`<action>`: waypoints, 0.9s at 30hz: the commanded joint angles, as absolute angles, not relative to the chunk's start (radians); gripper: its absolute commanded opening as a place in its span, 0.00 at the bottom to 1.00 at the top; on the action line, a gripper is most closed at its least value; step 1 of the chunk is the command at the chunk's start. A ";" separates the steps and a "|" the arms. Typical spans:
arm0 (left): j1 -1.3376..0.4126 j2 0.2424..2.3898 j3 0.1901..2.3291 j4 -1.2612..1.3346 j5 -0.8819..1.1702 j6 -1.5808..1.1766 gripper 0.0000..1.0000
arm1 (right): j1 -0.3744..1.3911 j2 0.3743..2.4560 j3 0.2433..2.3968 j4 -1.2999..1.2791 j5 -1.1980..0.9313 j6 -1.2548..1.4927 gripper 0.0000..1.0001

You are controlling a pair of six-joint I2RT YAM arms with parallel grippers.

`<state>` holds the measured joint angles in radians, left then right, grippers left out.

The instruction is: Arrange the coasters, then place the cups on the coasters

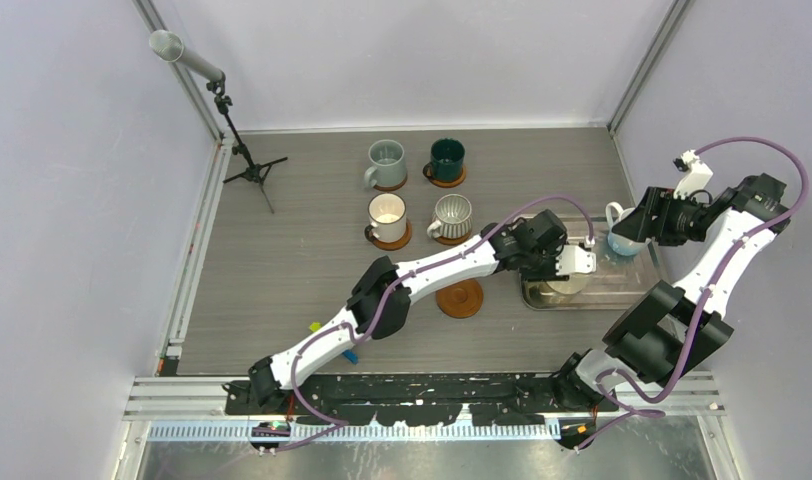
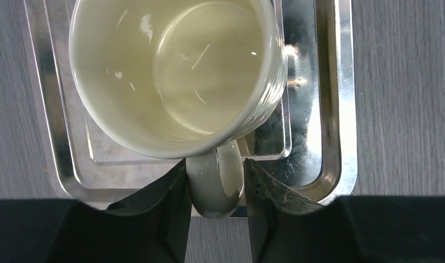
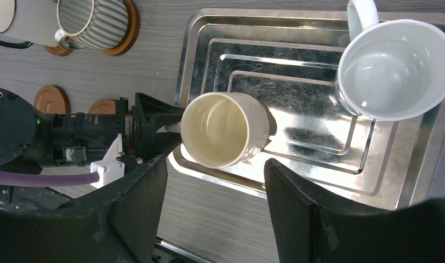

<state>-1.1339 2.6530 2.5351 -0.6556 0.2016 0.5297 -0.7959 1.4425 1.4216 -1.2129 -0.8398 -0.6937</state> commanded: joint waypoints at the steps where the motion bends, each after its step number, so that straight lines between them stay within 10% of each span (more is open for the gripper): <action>1: -1.152 2.636 2.604 -0.643 0.183 0.480 0.41 | -0.803 1.428 1.465 -1.237 -0.865 -0.719 0.70; 6: -1.153 2.664 2.622 -0.632 0.160 0.458 0.41 | -0.805 1.423 1.474 -1.246 -0.864 -0.724 0.70; 17: -1.150 2.587 2.554 -0.581 0.147 0.351 0.01 | -0.805 1.428 1.492 -1.261 -0.868 -0.717 0.70; 27: -1.096 2.360 2.351 -0.447 0.153 0.167 0.00 | -0.804 1.456 1.538 -1.267 -0.896 -0.673 0.70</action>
